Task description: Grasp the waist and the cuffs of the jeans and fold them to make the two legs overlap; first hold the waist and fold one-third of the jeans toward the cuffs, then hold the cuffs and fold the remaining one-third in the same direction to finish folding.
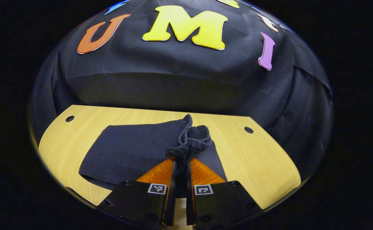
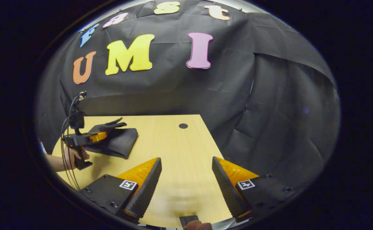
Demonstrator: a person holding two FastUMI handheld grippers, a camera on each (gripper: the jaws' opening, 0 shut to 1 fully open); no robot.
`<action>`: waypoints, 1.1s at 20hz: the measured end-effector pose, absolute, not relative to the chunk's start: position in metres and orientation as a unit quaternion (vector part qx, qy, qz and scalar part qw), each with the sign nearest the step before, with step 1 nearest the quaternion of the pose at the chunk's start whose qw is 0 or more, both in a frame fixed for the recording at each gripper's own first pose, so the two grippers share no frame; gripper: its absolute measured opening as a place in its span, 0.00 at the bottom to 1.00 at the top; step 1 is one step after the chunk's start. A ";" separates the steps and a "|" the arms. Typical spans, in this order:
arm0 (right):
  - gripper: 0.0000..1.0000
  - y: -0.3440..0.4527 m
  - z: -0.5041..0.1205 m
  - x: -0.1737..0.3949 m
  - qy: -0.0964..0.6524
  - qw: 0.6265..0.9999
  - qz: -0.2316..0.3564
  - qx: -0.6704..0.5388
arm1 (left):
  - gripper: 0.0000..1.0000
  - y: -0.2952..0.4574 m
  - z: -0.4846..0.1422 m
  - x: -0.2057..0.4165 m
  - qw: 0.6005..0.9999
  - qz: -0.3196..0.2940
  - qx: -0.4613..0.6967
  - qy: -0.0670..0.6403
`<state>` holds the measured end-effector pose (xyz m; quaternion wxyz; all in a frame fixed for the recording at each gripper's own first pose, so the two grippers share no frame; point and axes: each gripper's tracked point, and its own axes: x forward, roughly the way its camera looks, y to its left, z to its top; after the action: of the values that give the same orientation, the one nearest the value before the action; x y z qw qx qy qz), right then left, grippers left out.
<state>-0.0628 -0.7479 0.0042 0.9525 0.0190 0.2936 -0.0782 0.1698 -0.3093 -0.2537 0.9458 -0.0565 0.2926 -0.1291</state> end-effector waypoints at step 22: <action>0.96 -0.696 0.048 -0.019 0.219 0.975 0.002 0.034 | 0.98 -0.284 -0.139 0.148 0.967 -0.112 -0.099 0.208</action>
<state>-0.0185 -0.6955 0.0483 0.9751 0.0344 0.2189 0.0020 0.1478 -0.2840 -0.1387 0.9666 -0.0986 0.2082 -0.1124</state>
